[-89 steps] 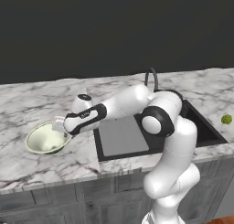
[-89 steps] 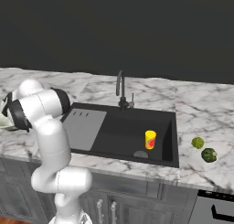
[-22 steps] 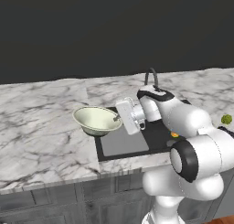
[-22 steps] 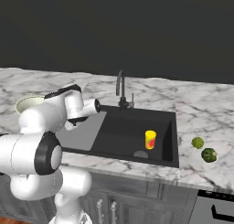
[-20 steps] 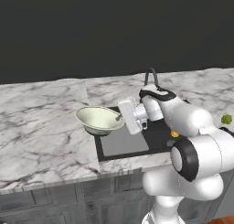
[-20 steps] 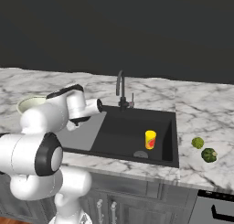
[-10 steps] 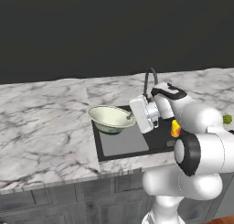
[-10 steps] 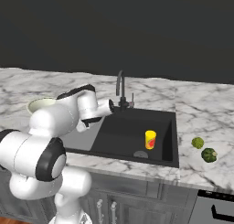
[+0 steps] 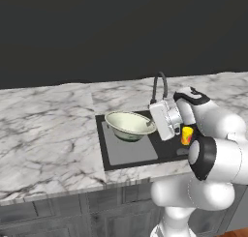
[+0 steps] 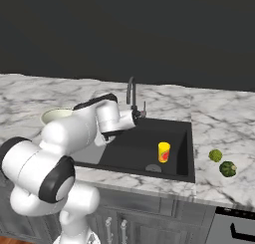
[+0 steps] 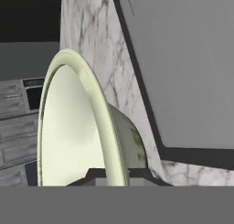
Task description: Remove the broccoli and broccoli from the sink. Then move the bowl and cup from the counter to the sink for washing.
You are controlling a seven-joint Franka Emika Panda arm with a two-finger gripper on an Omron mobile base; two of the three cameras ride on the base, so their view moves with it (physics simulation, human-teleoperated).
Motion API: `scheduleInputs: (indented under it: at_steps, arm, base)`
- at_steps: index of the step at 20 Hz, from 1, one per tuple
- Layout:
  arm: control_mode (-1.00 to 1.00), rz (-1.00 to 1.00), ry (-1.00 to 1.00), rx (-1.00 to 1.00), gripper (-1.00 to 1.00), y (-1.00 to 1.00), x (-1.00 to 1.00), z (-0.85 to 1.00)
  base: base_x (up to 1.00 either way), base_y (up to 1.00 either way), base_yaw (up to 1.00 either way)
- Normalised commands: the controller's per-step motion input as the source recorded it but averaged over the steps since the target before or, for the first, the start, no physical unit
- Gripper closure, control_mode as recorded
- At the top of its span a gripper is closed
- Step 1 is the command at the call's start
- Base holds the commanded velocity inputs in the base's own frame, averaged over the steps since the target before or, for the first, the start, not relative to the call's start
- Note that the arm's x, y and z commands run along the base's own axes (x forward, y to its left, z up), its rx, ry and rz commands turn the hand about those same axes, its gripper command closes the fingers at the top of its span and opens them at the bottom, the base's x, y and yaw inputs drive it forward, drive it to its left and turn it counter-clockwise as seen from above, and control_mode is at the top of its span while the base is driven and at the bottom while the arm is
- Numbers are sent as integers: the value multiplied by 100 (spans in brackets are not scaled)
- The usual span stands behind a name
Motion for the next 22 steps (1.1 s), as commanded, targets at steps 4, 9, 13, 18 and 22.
scheduleInputs:
  at_steps: [4,9,13,18,22]
  arm:
    - [-100,0,1,0,100,-47,-1,0]
    - [-100,0,2,0,100,-46,0,0]
    - [-100,0,2,0,100,-46,0,0]
    - [-100,0,1,0,100,-45,0,0]
    - [-100,0,1,0,100,-46,0,0]
  base:
    - [0,0,0]
    - [0,0,0]
    - [0,0,0]
    - [0,0,0]
    - [0,0,0]
